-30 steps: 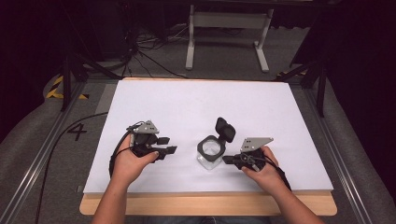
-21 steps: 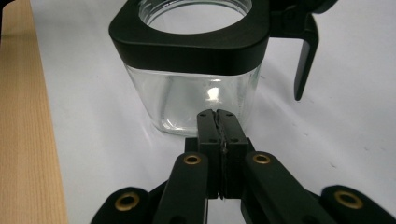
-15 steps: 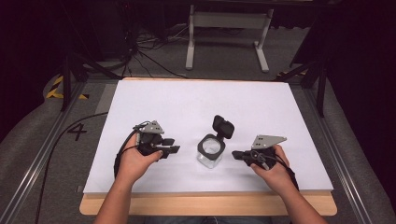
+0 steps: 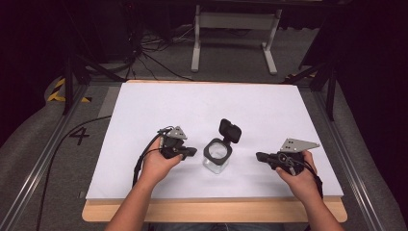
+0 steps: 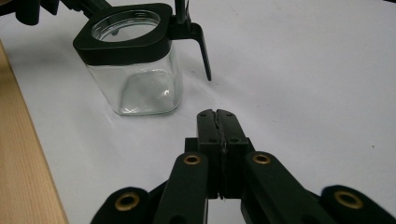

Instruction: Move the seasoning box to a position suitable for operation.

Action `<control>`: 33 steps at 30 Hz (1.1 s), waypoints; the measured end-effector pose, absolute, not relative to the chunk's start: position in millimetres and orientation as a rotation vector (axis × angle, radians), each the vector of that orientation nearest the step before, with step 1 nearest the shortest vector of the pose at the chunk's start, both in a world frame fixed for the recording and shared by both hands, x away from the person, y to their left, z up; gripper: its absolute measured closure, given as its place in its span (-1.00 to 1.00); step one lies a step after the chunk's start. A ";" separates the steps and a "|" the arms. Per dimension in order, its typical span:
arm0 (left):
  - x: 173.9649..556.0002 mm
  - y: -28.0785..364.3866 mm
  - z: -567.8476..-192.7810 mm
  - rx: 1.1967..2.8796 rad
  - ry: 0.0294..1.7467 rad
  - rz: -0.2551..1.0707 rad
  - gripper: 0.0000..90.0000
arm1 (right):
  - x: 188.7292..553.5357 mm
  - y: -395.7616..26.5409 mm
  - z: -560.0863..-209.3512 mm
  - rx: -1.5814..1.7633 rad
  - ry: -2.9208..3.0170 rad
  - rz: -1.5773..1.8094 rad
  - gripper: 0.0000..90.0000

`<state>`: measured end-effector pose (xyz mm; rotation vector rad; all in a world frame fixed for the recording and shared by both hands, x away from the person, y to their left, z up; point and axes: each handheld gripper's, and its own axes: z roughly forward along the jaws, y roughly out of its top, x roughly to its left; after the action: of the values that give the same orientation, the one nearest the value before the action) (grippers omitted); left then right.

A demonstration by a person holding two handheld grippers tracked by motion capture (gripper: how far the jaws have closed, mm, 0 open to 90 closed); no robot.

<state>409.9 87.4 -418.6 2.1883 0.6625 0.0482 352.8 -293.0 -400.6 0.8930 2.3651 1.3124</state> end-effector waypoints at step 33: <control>386.2 57.0 -409.6 2.396 0.430 -0.127 0.96 | 349.9 -297.7 -395.7 0.892 2.343 1.340 1.00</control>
<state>386.2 57.0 -409.6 2.3959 0.4298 -0.1272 349.9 -297.7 -395.7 0.8924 2.3433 1.3399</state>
